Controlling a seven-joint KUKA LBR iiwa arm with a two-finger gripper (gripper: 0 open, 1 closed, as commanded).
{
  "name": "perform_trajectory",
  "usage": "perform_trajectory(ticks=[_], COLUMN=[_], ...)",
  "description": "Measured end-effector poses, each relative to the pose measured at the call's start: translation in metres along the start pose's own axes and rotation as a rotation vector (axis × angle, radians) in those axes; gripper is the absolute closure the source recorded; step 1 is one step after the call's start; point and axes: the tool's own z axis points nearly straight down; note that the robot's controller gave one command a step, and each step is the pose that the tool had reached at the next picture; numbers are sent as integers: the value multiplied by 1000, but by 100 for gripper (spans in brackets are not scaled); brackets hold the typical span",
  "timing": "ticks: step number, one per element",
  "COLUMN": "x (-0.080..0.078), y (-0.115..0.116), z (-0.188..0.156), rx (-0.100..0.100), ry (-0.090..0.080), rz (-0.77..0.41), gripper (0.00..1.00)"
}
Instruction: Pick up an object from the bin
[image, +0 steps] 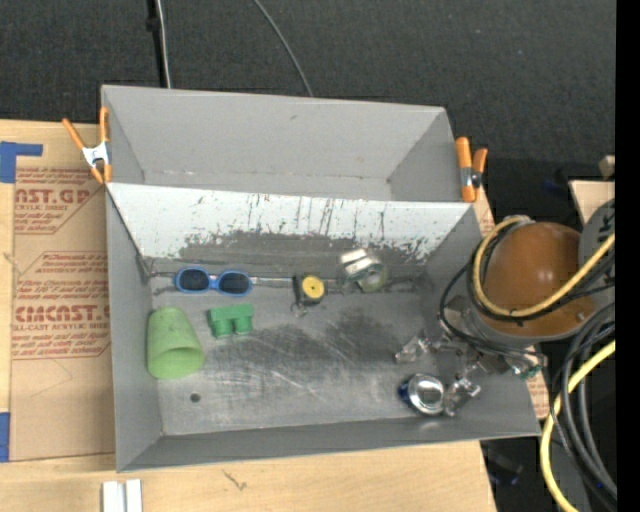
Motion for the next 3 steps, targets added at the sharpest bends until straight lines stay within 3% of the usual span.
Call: perform_trajectory(ticks=[1, 2, 3], x=[-11, -13, -17], y=[19, 21, 20], z=[0, 0, -73], rx=[-2, -4, -13], ry=[3, -1, 9], rz=[-371, -373, -372], gripper=[0, 100, 100])
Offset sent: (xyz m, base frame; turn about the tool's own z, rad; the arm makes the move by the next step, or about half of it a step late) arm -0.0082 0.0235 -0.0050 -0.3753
